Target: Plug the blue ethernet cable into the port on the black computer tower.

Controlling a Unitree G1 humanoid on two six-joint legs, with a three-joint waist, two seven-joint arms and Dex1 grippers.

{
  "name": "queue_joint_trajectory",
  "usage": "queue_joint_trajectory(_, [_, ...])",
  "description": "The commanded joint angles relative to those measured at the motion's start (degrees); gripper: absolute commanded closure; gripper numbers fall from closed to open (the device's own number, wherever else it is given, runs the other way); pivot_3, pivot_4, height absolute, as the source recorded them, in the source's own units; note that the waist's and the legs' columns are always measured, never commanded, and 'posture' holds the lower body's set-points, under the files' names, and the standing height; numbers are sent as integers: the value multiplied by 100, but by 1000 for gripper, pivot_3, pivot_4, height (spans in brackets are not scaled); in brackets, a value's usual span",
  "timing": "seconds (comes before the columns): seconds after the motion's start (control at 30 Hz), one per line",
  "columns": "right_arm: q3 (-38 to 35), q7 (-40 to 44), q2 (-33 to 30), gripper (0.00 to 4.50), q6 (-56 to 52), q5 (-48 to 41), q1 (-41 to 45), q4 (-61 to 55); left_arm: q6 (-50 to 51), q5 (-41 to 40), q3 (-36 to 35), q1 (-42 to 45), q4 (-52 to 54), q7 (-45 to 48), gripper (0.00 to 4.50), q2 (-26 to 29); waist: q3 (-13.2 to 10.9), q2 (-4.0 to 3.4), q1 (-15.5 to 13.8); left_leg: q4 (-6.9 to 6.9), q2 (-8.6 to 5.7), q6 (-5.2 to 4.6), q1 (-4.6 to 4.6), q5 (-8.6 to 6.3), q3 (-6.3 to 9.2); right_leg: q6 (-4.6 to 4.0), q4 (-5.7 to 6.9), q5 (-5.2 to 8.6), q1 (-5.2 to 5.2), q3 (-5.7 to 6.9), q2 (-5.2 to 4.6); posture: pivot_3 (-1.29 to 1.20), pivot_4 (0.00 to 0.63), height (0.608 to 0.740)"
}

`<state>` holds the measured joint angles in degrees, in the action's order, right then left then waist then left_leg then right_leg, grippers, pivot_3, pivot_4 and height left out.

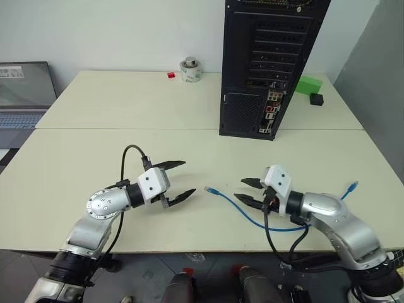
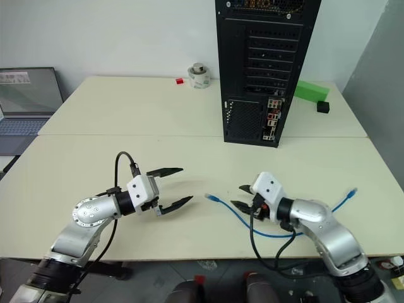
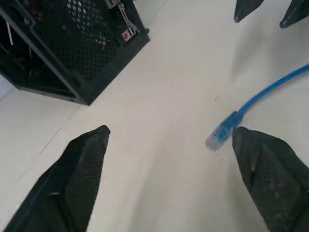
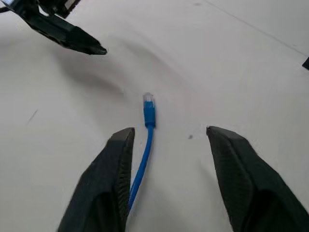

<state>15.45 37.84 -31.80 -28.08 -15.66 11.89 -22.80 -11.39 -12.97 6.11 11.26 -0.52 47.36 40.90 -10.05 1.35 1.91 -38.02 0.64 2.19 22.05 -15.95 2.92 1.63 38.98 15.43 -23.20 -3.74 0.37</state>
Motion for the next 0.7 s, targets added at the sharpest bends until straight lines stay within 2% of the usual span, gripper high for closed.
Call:
queue_joint_trajectory(0.03, [356,-41,297,962,628,456,116,287,-9,-38,-314,-79,178,106,0,108,0,0,-1,0,0,0,1,0,0,0,-1,0,0,0,0,0,150,740])
queue_joint_trajectory(0.13, [709,-2,595,248,948,795,296,801,-112,47,-370,-198,129,368,0,275,0,1,2,0,1,0,-1,0,0,-1,0,0,-1,-1,-1,0,150,740])
queue_joint_trajectory(0.47, [903,-225,1370,248,1434,1433,740,2302,-87,157,-430,-206,23,391,0,229,0,0,-3,1,-1,0,-1,0,-2,-2,1,-1,-2,-2,-3,0,150,740])
queue_joint_trajectory(0.57, [869,-87,1209,750,1493,1535,725,2385,-4,160,-388,-134,-9,424,0,164,0,0,-5,1,0,0,-3,0,-1,-3,2,-1,-2,0,-2,0,150,740])
queue_joint_trajectory(0.7, [824,12,1060,1753,1479,1587,682,2287,38,194,-339,-21,-114,512,0,91,1,1,-18,-1,-3,0,-3,0,0,-2,2,-1,1,0,-4,0,150,740])
